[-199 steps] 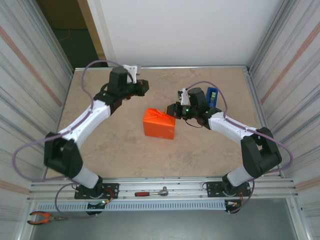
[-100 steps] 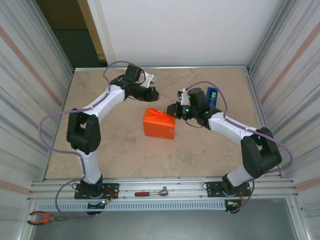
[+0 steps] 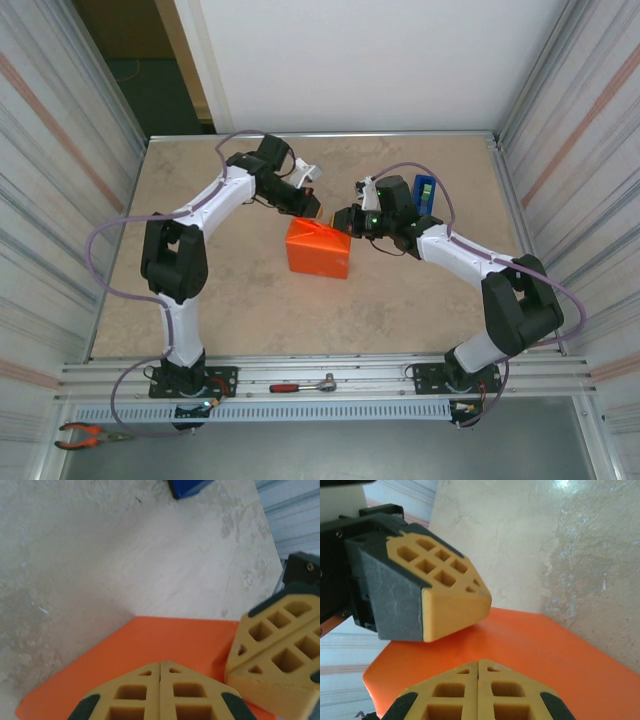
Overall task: Wrap the gift box in paper
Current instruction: Fold the wrapping paper for the gift box.
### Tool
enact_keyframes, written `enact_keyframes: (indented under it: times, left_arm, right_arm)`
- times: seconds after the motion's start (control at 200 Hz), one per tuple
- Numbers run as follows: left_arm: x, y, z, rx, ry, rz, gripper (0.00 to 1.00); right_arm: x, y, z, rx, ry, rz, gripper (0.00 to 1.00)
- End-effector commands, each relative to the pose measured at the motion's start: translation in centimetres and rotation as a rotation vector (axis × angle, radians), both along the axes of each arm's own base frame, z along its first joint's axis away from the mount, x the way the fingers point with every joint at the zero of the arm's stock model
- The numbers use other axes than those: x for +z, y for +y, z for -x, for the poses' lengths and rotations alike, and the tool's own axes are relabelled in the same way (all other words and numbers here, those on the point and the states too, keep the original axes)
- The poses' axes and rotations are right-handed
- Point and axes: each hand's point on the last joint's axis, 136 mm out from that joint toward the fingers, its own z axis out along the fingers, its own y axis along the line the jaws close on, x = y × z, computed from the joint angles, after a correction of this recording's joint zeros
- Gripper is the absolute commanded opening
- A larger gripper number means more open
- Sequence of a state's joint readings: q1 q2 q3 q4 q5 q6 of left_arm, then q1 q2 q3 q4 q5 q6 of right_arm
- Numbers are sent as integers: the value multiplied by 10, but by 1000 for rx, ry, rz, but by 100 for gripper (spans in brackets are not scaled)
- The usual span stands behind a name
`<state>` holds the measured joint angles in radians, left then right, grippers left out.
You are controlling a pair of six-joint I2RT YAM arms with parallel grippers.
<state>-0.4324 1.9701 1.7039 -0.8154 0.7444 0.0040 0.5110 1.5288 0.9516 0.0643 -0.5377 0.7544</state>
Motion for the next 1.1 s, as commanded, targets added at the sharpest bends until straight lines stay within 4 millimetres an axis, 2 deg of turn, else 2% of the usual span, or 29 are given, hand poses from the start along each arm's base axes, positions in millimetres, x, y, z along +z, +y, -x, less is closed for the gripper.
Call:
enact_keyframes:
  times: [0.0,0.506,0.787,1.097]
  left_arm:
    - [17,-5,15,-75,2,37,0]
    - [7,4,44,-105,3,9,0]
    - [10,9,46,-73,-50,15,0]
    - [25,14,50,-42,-99,26,0]
  right_arm:
    - [-104,-34,60,-18,370,250,0]
    - [-105,-34,59,-19,372,252,0]
    - [-105,-34,58,-25,371,260,0]
    - [-105,-35,58,-27,373,268,0]
